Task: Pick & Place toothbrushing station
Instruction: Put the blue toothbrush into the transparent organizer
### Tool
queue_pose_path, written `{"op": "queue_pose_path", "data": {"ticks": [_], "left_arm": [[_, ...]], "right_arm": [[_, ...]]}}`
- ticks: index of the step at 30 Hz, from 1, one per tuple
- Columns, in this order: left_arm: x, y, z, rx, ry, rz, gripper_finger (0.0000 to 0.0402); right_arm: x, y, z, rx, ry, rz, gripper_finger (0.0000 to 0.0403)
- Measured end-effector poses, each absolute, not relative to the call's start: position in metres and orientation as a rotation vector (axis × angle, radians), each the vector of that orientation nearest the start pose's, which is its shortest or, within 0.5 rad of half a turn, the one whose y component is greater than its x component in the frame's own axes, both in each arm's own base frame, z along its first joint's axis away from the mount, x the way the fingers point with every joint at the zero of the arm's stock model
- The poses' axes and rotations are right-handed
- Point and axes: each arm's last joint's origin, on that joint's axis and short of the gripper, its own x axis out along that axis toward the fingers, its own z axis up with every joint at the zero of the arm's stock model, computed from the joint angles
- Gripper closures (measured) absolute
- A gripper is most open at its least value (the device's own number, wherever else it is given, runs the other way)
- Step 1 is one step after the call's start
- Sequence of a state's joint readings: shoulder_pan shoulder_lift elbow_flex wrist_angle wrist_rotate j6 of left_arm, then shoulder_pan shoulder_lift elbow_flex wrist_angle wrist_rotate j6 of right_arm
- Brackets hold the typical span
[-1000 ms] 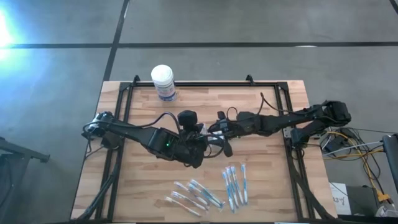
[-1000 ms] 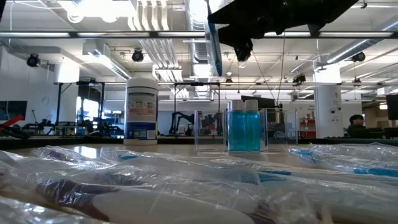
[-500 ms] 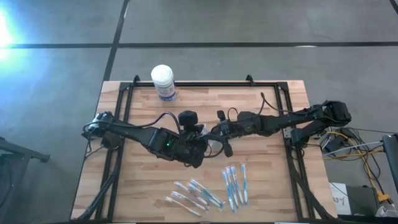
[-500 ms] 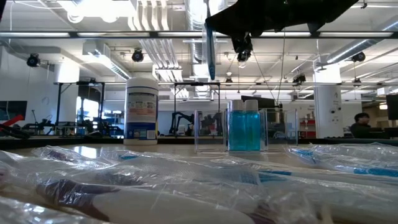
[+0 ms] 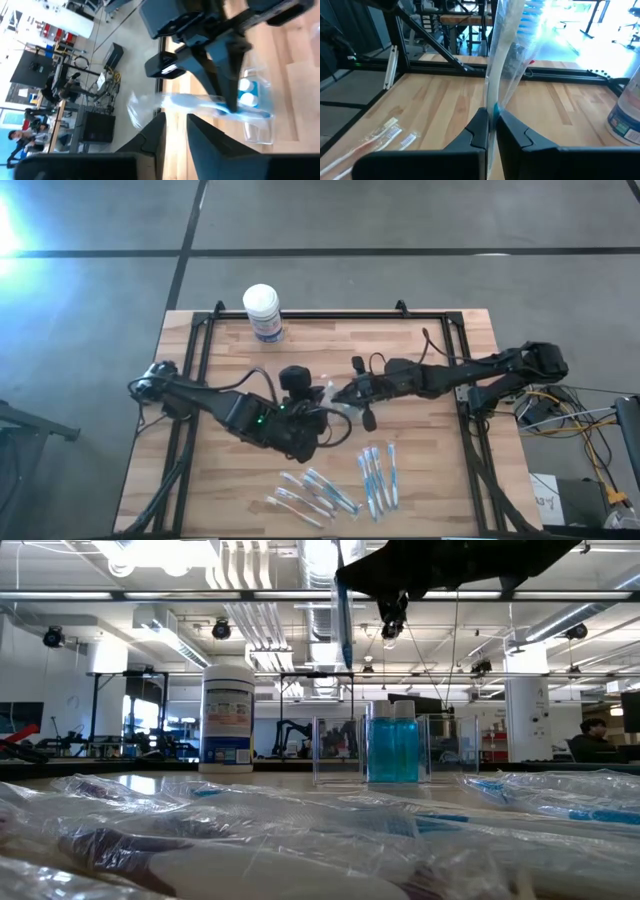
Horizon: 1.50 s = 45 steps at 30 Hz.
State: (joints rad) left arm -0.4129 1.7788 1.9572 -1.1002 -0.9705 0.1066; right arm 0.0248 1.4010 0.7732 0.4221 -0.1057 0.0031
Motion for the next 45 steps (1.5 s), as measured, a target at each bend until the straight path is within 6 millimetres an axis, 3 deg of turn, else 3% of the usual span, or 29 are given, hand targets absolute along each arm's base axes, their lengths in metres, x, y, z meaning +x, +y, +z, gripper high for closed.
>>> {"op": "queue_pose_path", "data": {"ticks": [6,12,16,20,26,33,37,45], "left_arm": [[0.313,-0.133,0.411,0.649,0.701,0.450,0.0293],[0.277,-0.135,0.408,0.464,0.669,0.479,0.0302],[0.259,-0.129,0.386,0.370,0.616,0.473,0.0335],[0.243,-0.120,0.354,0.242,0.508,0.345,0.0390],[0.217,-0.104,0.301,0.023,0.191,0.095,0.0397],[0.187,-0.087,0.240,-0.134,-0.020,0.047,0.0396],[0.179,-0.081,0.222,-0.174,-0.027,0.055,0.0399],[0.181,-0.078,0.216,-0.144,-0.004,0.079,0.0395]], "right_arm": [[0.286,0.010,0.253,-0.001,0.180,0.115,0.0391],[0.243,0.006,0.254,-0.024,0.124,0.041,0.0391],[0.214,0.004,0.249,-0.033,0.082,-0.023,0.0391],[0.191,0.001,0.240,-0.033,0.054,-0.076,0.0391],[0.170,0.000,0.218,-0.004,0.059,-0.118,0.0391],[0.159,-0.003,0.187,0.008,0.081,-0.210,0.0391],[0.157,-0.004,0.180,0.009,0.070,-0.224,0.0391],[0.164,-0.004,0.175,0.020,0.110,-0.226,0.0391]]}}
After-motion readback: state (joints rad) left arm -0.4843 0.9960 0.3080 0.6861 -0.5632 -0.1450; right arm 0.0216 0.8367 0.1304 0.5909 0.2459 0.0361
